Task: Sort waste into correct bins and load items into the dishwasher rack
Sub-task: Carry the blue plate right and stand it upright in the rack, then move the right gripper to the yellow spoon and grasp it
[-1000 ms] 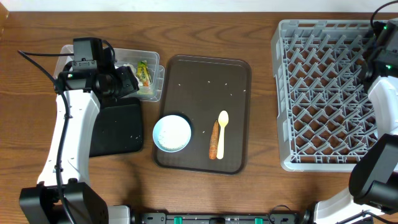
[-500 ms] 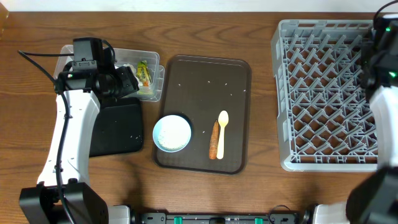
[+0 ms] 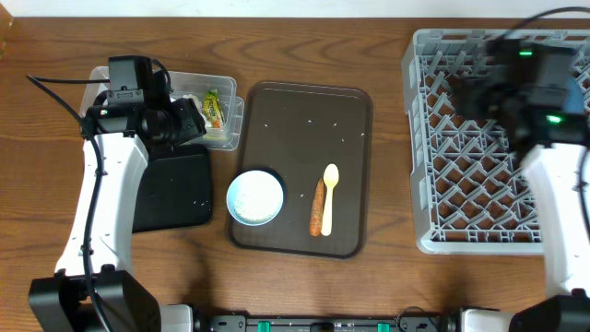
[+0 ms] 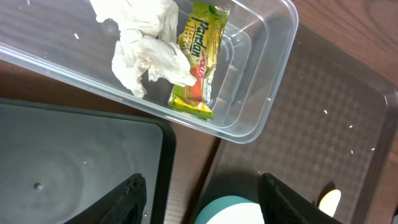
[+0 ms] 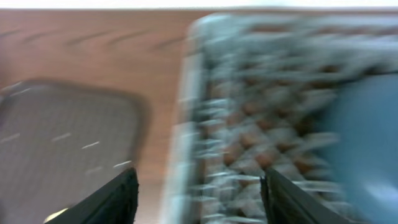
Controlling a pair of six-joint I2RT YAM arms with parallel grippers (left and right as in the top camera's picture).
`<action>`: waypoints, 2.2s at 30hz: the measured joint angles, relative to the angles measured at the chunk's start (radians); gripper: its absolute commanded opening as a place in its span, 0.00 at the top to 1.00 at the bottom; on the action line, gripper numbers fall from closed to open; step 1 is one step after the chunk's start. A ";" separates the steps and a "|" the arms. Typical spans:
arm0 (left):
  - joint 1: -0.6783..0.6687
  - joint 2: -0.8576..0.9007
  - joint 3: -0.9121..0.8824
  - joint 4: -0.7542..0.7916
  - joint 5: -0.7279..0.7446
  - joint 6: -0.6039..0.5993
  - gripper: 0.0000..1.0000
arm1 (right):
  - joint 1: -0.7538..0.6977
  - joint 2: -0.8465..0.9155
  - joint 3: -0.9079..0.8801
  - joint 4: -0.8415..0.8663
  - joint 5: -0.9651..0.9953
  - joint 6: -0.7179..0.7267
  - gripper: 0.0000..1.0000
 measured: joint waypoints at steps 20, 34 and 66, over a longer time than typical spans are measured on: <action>0.000 0.000 0.000 0.000 0.000 0.000 0.40 | 0.533 0.354 0.000 -0.113 -0.061 0.278 0.47; 0.000 0.000 0.000 0.000 0.000 0.000 0.40 | 0.615 0.449 -0.001 -0.216 0.109 0.410 0.46; 0.000 0.000 -0.021 0.004 0.000 0.000 0.40 | 0.654 0.489 0.000 -0.225 0.213 0.442 0.50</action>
